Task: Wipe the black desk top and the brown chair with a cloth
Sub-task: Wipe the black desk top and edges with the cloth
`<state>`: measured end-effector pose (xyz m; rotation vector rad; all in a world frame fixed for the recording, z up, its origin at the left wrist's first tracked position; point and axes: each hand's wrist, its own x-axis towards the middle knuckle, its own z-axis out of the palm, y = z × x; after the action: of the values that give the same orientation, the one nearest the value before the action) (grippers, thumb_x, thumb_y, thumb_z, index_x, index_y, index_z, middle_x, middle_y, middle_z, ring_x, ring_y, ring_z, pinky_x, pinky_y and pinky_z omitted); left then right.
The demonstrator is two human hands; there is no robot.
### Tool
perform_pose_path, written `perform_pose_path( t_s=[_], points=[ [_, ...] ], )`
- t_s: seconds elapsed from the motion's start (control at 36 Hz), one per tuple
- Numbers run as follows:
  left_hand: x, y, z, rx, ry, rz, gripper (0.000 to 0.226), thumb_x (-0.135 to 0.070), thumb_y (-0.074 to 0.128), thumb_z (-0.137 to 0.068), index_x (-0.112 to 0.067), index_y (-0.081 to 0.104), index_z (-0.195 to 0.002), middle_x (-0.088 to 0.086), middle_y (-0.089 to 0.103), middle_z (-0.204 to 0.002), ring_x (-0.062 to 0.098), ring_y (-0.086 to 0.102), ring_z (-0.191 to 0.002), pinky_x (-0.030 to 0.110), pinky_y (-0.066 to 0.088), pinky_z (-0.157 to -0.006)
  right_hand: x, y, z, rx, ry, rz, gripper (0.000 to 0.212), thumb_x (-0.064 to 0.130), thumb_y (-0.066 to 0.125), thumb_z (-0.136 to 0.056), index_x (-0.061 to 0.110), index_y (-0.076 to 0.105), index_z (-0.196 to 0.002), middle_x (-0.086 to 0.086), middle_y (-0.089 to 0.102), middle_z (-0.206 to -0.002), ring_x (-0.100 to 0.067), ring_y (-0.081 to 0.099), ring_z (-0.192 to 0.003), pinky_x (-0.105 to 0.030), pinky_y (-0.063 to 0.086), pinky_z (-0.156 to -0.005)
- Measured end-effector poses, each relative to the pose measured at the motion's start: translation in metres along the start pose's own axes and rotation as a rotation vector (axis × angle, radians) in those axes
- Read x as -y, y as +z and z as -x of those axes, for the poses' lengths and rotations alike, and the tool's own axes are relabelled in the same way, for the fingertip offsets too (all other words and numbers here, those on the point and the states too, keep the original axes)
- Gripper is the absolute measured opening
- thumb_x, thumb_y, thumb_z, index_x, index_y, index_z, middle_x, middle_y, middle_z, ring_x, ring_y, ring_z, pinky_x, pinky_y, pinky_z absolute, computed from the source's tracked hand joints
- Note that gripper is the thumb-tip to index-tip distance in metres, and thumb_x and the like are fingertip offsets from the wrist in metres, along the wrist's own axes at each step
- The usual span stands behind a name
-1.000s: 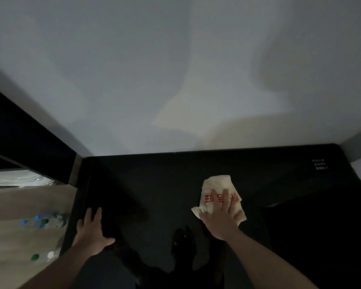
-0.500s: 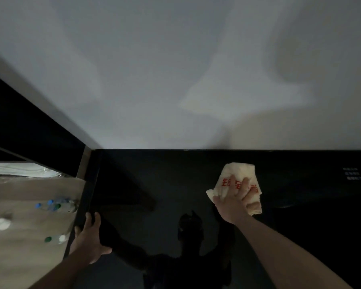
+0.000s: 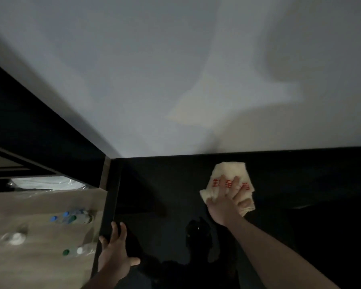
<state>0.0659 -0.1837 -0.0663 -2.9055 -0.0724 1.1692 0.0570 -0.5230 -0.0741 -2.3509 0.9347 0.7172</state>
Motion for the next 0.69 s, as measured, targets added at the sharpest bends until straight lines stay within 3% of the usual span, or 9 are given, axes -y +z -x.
perform_pose_path(
  t_s=[0.08,0.17,0.28,0.36,0.42,0.47,0.56,0.64,0.69],
  points=[
    [0.0,-0.003,0.002,0.011,0.002,-0.035,0.129,-0.057,0.078,-0.079,-0.022,-0.016,-0.161,0.003,-0.022,-0.168,0.051,0.006,-0.151,0.046,0.027,-0.122,0.042,0.031,0.021,0.037,-0.083,0.037,0.091,0.057,0.037,-0.099,0.035,-0.036,-0.149,-0.01,-0.061,-0.139,-0.051,-0.043,-0.136,-0.073,-0.018,-0.109],
    [0.003,-0.005,0.004,0.012,0.02,-0.033,0.13,-0.058,0.079,-0.078,-0.024,-0.015,-0.161,0.0,-0.023,-0.168,0.051,0.002,-0.152,0.045,0.035,-0.117,0.08,0.063,0.041,0.079,-0.18,0.052,0.086,0.053,0.035,-0.101,0.037,-0.034,-0.15,-0.006,-0.063,-0.134,-0.048,-0.049,-0.132,-0.072,-0.024,-0.107],
    [0.01,-0.006,0.005,0.005,0.064,-0.074,0.13,-0.063,0.077,-0.077,-0.023,-0.014,-0.161,0.0,-0.022,-0.168,0.051,0.0,-0.152,0.041,0.05,-0.104,0.117,0.096,0.067,0.154,-0.28,0.078,0.09,0.048,0.047,-0.098,0.044,-0.025,-0.152,-0.005,-0.056,-0.146,-0.043,-0.05,-0.133,-0.072,-0.019,-0.11],
    [0.021,-0.005,0.007,-0.001,0.122,-0.104,0.128,-0.07,0.072,-0.078,-0.023,-0.014,-0.161,0.0,-0.021,-0.168,0.051,0.001,-0.152,0.038,0.053,-0.098,0.136,0.108,0.09,0.228,-0.346,0.038,0.095,0.054,0.055,-0.092,0.05,-0.018,-0.152,0.005,-0.051,-0.151,-0.034,-0.049,-0.136,-0.07,-0.016,-0.113],
    [0.029,-0.007,0.007,-0.006,0.169,-0.121,0.128,-0.074,0.069,-0.077,-0.024,-0.015,-0.161,0.0,-0.021,-0.168,0.05,0.001,-0.152,0.038,0.051,-0.1,0.144,0.108,0.106,0.262,-0.372,0.01,0.098,0.046,0.063,-0.089,0.046,-0.008,-0.156,0.007,-0.043,-0.157,-0.03,-0.042,-0.142,-0.065,-0.01,-0.118],
    [0.038,-0.011,0.005,0.032,0.213,-0.114,0.13,-0.076,0.068,-0.076,-0.025,-0.015,-0.161,0.0,-0.022,-0.168,0.05,0.0,-0.152,0.04,0.047,-0.106,0.142,0.108,0.123,0.219,-0.369,-0.05,0.089,0.034,0.062,-0.093,0.038,0.003,-0.16,0.006,-0.027,-0.165,-0.026,-0.026,-0.151,-0.056,0.0,-0.124],
    [0.048,-0.024,0.0,0.106,0.259,-0.064,0.134,-0.073,0.073,-0.073,-0.027,-0.017,-0.16,0.0,-0.022,-0.168,0.05,0.0,-0.152,0.046,0.034,-0.117,0.121,0.115,0.151,0.061,-0.32,-0.134,0.076,0.032,0.055,-0.098,0.032,0.012,-0.159,0.002,-0.006,-0.168,-0.028,-0.007,-0.155,-0.049,0.012,-0.126],
    [0.047,-0.038,-0.005,-0.003,0.33,-0.068,0.133,-0.068,0.075,-0.074,-0.024,-0.017,-0.16,0.005,-0.015,-0.169,0.045,0.001,-0.154,0.051,0.026,-0.123,0.088,0.121,0.18,0.029,-0.187,-0.156,0.078,0.029,0.054,-0.098,0.037,0.007,-0.16,0.002,-0.007,-0.169,-0.029,-0.01,-0.155,-0.05,0.009,-0.126],
    [0.037,-0.047,-0.008,-0.13,0.487,-0.09,0.129,-0.072,0.07,-0.072,-0.024,-0.011,-0.16,0.006,-0.01,-0.169,0.043,0.005,-0.154,0.053,0.023,-0.123,0.063,0.123,0.198,0.051,-0.098,-0.087,0.083,0.029,0.055,-0.097,0.037,0.002,-0.16,0.001,-0.013,-0.168,-0.032,-0.014,-0.154,-0.053,0.007,-0.125]
  ],
)
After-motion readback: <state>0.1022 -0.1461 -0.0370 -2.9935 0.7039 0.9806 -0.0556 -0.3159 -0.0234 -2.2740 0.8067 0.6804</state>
